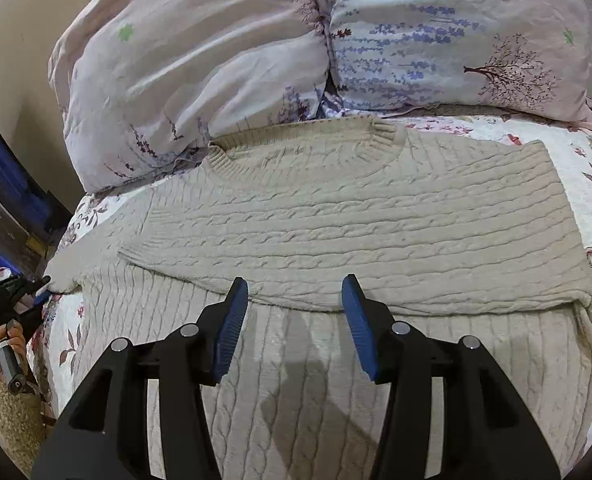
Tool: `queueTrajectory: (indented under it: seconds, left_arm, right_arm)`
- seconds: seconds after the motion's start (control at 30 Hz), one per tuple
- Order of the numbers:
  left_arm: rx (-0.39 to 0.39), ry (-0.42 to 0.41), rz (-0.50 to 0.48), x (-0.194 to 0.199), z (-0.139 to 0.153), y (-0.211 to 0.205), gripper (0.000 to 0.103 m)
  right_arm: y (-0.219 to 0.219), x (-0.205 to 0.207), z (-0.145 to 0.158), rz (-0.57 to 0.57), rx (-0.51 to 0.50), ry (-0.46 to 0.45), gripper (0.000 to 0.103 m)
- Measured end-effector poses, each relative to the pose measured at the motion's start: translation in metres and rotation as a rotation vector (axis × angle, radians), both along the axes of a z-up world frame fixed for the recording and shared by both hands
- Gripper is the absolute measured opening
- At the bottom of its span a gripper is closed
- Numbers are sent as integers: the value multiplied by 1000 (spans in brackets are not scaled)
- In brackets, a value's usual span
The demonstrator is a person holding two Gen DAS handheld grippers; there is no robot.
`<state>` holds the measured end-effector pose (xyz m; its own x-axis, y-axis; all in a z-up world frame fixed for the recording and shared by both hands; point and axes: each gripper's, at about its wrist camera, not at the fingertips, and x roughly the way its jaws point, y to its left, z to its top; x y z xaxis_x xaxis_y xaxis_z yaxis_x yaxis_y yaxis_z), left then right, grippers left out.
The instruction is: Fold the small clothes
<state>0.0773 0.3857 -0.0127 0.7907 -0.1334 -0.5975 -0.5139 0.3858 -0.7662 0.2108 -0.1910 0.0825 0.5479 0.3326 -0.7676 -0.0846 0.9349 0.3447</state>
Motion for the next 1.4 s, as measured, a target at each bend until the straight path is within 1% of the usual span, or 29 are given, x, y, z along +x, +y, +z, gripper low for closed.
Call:
queueTrajectory:
  seconds: [0.1, 0.13, 0.2, 0.3, 0.4, 0.43, 0.5, 0.57, 0.67, 0.7, 0.73, 0.83, 0.93, 1.0, 1.03, 1.07, 1.1, 1.13, 1.17, 1.23, 1.3, 1.33, 1.4]
  left_arm:
    - [42, -40, -2, 4, 17, -5, 6]
    - [68, -60, -8, 6, 26, -9, 6]
    - [109, -97, -28, 13, 44, -19, 6]
    - [163, -170, -93, 28, 72, -46, 5]
    - [236, -232, -185, 47, 98, -87, 5]
    - [261, -256, -230, 55, 106, -106, 5]
    - [306, -301, -322, 68, 119, -147, 5]
    - [338, -336, -402, 77, 125, -183, 5]
    - [376, -368, -547, 92, 123, -246, 5]
    - [378, -370, -611, 97, 117, -272, 5]
    - [380, -365, -651, 99, 112, -288, 5]
    - [372, -317, -788, 107, 85, -343, 5]
    - [376, -255, -851, 109, 61, -369, 7]
    - [364, -231, -867, 106, 51, -370, 9]
    - [353, -226, -865, 106, 48, -367, 13]
    - [335, -224, -861, 105, 48, -362, 24]
    - [318, -222, -851, 104, 46, -357, 31]
    - [287, -218, -821, 102, 43, -347, 43]
    - [257, -214, -794, 100, 41, -336, 47]
    - [171, -192, -747, 100, 33, -314, 47]
    - [96, -169, -694, 99, 27, -293, 47]
    - [70, -159, -668, 98, 24, -282, 47]
    - [46, -144, -617, 93, 20, -263, 48]
  right_arm:
    - [-7, -1, 2, -11, 2, -13, 53]
    - [-11, -2, 3, -19, 2, -21, 55]
    - [-17, -3, 5, -30, 6, -29, 56]
    - [-25, -4, 7, -43, 18, -35, 56]
    - [-30, -7, 8, -51, 21, -36, 56]
    - [-32, -8, 8, -52, 22, -38, 56]
    - [-37, -11, 9, -59, 24, -43, 56]
    - [-42, -14, 10, -65, 24, -48, 56]
    - [-50, -18, 11, -79, 18, -57, 56]
    - [-52, -18, 10, -84, 16, -58, 56]
    - [-55, -19, 10, -90, 14, -58, 56]
    - [-64, -21, 8, -111, 9, -50, 56]
    - [-71, -21, 5, -127, 2, -42, 56]
    - [-72, -21, 5, -124, -8, -42, 56]
    - [-71, -21, 5, -119, -12, -44, 56]
    - [-69, -20, 7, -109, -18, -49, 56]
    - [-67, -19, 8, -101, -20, -53, 56]
    - [-64, -18, 8, -90, -21, -58, 56]
    - [-60, -17, 9, -74, -21, -62, 56]
    - [-53, -15, 11, -45, -14, -70, 56]
    - [-40, -12, 17, 9, -7, -99, 56]
    - [-32, -11, 22, 41, -14, -122, 56]
    - [-5, -11, 36, 136, -54, -205, 56]
